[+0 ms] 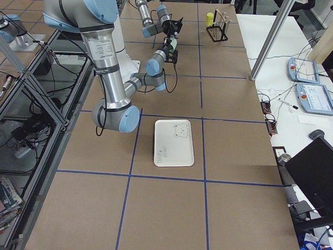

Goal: Left arm grabs green cup and hands to right arm on tray

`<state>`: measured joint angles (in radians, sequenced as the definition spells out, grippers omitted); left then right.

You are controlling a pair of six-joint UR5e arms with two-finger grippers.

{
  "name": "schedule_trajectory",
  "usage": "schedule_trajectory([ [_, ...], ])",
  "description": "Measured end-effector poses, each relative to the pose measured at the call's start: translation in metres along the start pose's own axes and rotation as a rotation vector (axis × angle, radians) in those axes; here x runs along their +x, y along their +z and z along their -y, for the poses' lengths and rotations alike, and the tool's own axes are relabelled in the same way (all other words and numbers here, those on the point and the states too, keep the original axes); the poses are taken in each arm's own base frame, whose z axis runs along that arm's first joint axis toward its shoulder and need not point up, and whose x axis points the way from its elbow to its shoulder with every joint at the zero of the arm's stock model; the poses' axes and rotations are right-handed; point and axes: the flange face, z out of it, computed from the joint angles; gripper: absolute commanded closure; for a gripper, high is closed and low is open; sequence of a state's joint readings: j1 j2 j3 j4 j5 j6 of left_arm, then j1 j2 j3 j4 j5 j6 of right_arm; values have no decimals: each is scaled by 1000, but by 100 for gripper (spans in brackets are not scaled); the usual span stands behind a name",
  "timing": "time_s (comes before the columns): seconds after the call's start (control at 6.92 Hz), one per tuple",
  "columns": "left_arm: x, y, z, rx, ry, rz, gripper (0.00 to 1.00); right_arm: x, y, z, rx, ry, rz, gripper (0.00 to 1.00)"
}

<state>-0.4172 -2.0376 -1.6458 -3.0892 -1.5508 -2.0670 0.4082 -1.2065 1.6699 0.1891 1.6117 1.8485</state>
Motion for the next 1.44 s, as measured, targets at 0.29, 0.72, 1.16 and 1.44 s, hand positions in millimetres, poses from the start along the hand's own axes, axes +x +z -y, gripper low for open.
schedule_trajectory([
  [0.29,2,1,13,34,14,22,0,-1,0,-1,-1,0,2,100],
  [0.72,3,-2,68,140,52,59,0,11,-9,3,11,2,-40,100],
  [1.16,33,-13,167,410,79,196,0,22,-9,14,48,-7,-128,100],
  [1.44,64,-47,246,658,134,355,0,17,-5,47,117,-52,-265,100],
])
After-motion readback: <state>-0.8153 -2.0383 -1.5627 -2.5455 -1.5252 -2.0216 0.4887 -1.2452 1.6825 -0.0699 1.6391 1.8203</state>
